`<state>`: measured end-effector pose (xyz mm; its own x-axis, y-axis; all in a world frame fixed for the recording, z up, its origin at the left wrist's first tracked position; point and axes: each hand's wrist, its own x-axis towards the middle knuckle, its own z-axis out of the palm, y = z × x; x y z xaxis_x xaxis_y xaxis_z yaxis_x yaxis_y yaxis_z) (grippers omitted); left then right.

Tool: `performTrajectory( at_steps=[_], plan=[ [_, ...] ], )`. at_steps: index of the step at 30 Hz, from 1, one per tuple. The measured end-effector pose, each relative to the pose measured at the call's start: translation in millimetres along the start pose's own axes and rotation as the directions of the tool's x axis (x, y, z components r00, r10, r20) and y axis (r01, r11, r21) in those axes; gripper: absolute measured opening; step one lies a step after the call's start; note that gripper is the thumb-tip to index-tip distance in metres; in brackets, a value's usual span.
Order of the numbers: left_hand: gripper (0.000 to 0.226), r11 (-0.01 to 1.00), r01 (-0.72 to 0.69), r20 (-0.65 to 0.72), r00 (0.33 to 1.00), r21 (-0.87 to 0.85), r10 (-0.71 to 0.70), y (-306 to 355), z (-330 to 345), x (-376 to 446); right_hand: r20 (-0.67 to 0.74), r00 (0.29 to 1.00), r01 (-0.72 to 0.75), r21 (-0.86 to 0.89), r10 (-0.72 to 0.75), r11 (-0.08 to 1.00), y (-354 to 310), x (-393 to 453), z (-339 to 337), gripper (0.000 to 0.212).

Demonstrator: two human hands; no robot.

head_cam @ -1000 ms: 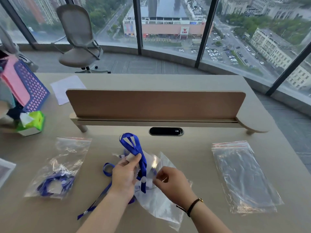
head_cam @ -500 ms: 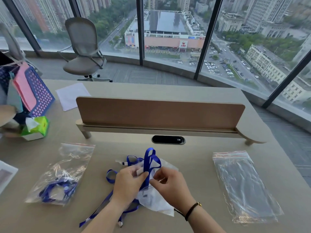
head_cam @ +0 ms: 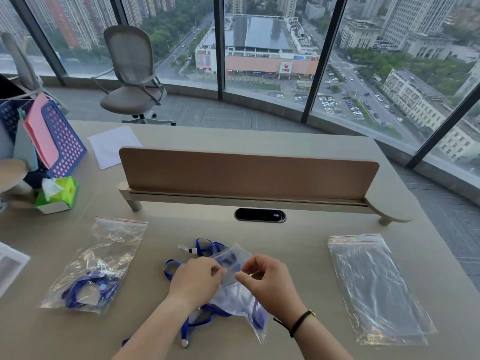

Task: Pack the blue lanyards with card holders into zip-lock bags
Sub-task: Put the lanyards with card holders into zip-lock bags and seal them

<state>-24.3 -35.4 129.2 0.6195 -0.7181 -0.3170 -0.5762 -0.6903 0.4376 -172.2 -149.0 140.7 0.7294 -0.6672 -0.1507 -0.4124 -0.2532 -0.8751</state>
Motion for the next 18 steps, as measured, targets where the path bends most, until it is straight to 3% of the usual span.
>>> performTrajectory(
  at_steps=[2,5,11,13,15,18],
  plan=[
    [0.048,0.995,-0.061,-0.065,0.996,0.073,0.066,-1,-3,-3,-0.021,1.0,-0.008,0.015,0.008,1.0,1,1,-4,0.013],
    [0.064,0.982,-0.156,-0.144,0.98,-0.11,0.139,-4,-3,-11,-0.054,0.998,-0.026,0.058,0.029,0.998,2,3,-11,0.012],
    [0.015,0.938,-0.19,-0.101,0.981,-0.291,0.167,-2,-3,-22,-0.06,0.997,-0.047,0.092,0.053,0.995,4,6,-22,0.012],
    [0.011,0.927,-0.202,-0.072,0.979,-0.318,0.188,2,-8,-23,-0.009,0.999,-0.036,-0.007,0.036,0.999,5,6,-29,0.015],
    [0.008,0.918,-0.222,-0.039,0.974,-0.33,0.221,5,-12,-24,0.041,0.999,-0.006,-0.212,0.015,0.977,9,8,-41,0.02],
    [0.004,0.903,-0.282,-0.026,0.957,-0.324,0.29,7,-21,-25,0.09,0.996,0.023,-0.531,0.03,0.847,14,15,-62,0.024]
  ],
)
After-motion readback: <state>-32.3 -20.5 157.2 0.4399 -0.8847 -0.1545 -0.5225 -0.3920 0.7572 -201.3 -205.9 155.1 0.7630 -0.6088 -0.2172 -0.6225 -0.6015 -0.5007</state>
